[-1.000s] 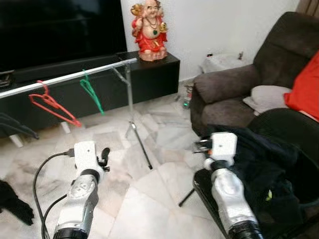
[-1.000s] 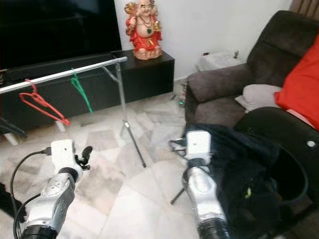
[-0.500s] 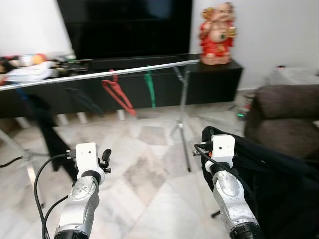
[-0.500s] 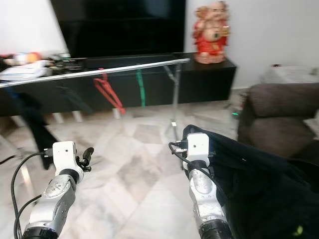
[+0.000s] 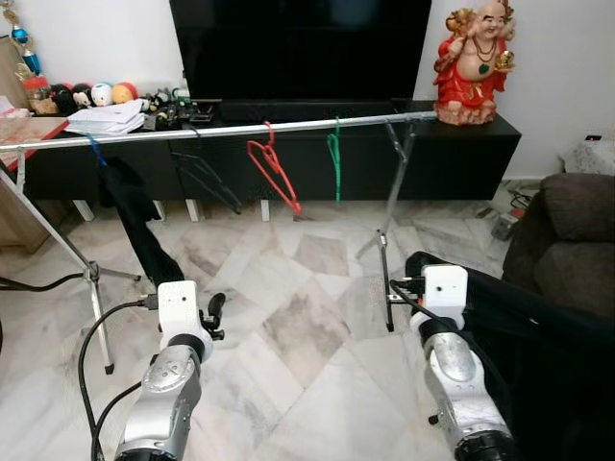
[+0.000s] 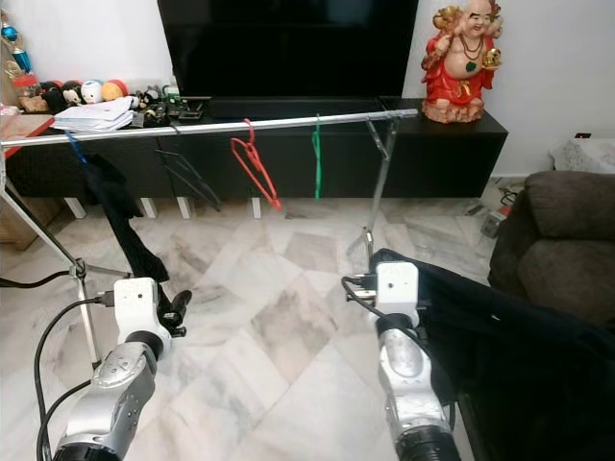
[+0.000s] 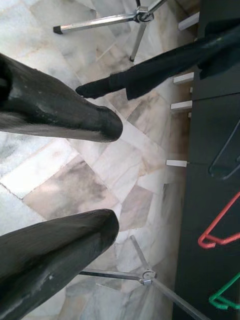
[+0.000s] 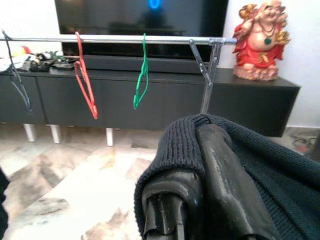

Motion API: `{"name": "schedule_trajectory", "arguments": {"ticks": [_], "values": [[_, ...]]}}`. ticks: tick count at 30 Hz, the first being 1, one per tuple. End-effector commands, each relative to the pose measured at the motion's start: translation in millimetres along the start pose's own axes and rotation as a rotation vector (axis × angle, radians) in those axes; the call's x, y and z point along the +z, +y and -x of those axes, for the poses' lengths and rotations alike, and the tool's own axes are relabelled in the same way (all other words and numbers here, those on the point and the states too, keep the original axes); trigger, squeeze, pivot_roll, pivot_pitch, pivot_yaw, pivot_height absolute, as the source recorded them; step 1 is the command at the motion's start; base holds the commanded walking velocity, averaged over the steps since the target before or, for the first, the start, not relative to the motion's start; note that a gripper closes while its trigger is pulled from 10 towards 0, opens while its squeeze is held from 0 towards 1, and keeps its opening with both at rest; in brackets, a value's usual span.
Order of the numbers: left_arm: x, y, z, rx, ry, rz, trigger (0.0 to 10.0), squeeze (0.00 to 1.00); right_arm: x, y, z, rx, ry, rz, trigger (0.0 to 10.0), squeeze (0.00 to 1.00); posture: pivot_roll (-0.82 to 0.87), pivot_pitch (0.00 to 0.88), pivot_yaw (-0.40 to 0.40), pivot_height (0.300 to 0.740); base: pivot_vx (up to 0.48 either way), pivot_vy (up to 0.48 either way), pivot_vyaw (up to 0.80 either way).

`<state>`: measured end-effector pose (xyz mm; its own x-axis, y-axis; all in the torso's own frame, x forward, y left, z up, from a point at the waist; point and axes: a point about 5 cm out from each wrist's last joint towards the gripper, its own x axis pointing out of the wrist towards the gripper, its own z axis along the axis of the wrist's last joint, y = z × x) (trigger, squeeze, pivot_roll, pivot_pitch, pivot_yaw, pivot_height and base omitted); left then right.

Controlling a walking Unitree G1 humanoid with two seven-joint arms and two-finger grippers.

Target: Hang hanger

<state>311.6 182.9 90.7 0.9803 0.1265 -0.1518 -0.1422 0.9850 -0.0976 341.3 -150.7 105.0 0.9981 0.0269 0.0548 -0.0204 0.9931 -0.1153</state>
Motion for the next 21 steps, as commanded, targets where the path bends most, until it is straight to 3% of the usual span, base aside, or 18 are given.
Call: {"name": "schedule_trajectory", "arguments": {"ticks": [1,10,13,17,21], "values": [[4.0,3.8,-0.2,0.012,-0.015,-0.004,10.0,0.00,5.3,14.0,-2.9,0.049,-0.015,-0.008,10.0,0.00,0.05,0.000,0.055,0.740,0.000,0.480,0.00],[6.8,3.1,-1.6,0.010,-0.023,-0.012,10.0,0.00,7.5,11.9,-5.1,0.040,-0.022,-0.013,10.0,0.00,0.05,0.000,0.057,0.740,0.000,0.470,0.00],[7.4,3.5,-1.8,0.012,-0.026,-0.016,10.0,0.00,7.9,12.1,-5.5,0.040,-0.024,-0.019,10.0,0.00,0.05,0.000,0.057,0.740,0.000,0.000,0.00],[7.7,4.6,-1.7,0.012,-0.027,-0.023,10.0,0.00,27.0,25.0,-6.4,0.148,-0.137,-0.125,10.0,0.00,0.05,0.000,0.062,0.740,0.000,0.000,0.00],[8.2,3.6,-2.0,0.008,-0.027,-0.025,10.0,0.00,66.4,25.5,-12.1,0.212,-0.328,-0.148,10.0,0.00,0.04,0.000,0.072,0.740,0.000,0.000,0.00]]}}
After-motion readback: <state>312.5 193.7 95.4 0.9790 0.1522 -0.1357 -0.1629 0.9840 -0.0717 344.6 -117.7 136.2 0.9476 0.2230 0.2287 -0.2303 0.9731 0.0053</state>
